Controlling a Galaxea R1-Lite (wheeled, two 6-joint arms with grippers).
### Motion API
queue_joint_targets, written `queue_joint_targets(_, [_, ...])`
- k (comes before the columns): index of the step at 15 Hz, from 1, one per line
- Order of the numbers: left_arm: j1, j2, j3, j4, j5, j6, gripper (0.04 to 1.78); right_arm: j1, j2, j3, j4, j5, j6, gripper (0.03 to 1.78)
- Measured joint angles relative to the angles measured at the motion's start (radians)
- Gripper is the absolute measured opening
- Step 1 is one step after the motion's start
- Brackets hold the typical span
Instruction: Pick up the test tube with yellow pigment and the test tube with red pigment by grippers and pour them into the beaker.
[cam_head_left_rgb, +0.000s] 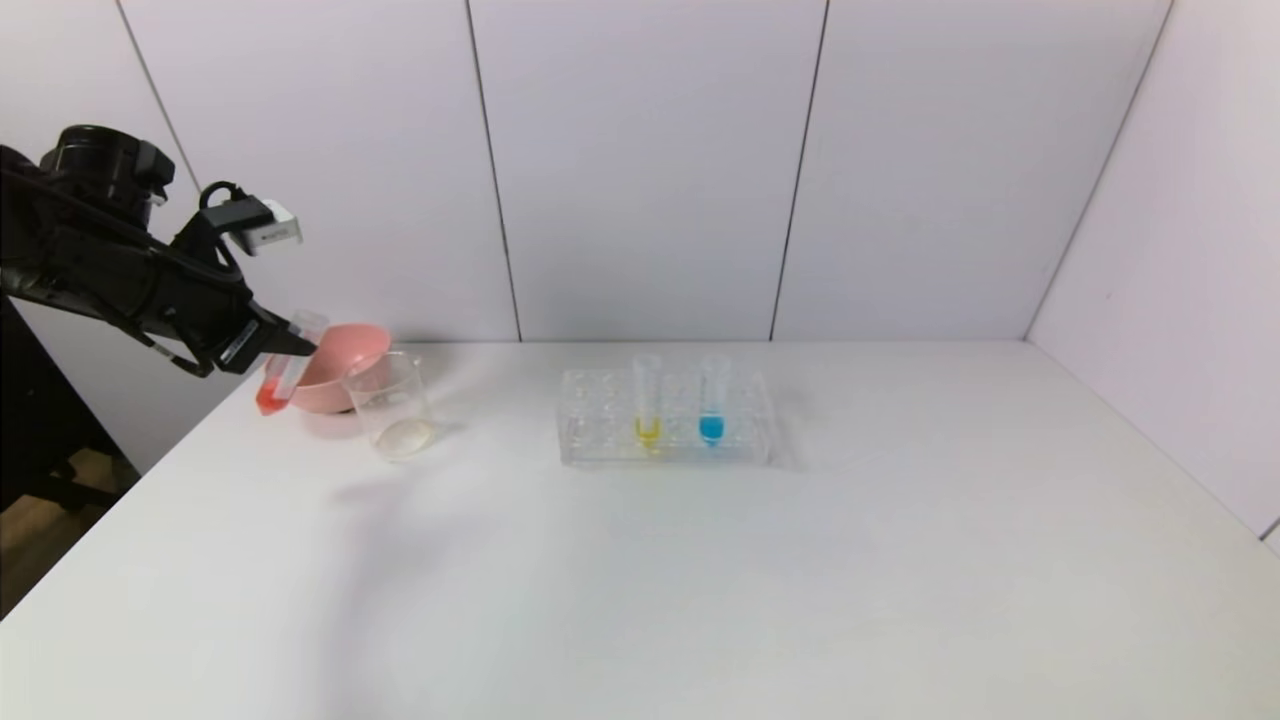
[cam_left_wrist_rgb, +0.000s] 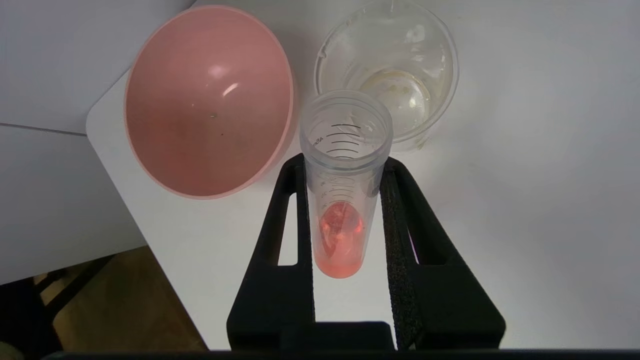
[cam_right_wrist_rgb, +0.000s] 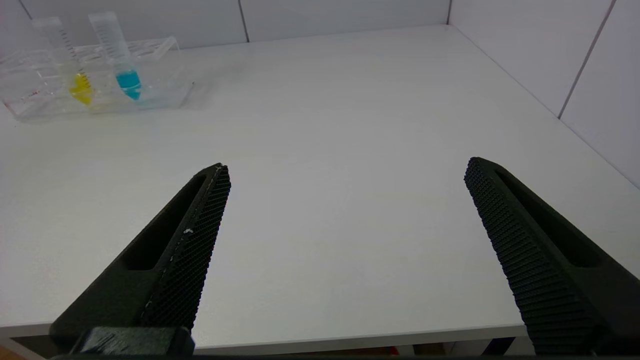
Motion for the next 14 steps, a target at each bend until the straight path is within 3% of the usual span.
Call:
queue_joint_targets(3, [-0.032, 0.040, -0.171, 0.148, 0.104, 0.037, 0.43, 0.000, 0.000, 0.000, 0.000, 0.000, 0.000, 1.71])
queue_joint_targets(6, [-0.053, 0.076, -0.247, 0.271, 0.203, 0.122, 0.43, 0.000, 0.000, 0.000, 0.000, 0.000, 0.000, 1.71])
queue_joint_targets(10, [-0.091, 0.103, -0.263, 0.269, 0.277, 0.168, 0.43, 0.000, 0.000, 0.000, 0.000, 0.000, 0.000, 1.71])
queue_joint_targets(14, [-0.142, 0.120, -0.269, 0.253, 0.425, 0.230, 0.43, 0.000, 0.000, 0.000, 0.000, 0.000, 0.000, 1.71])
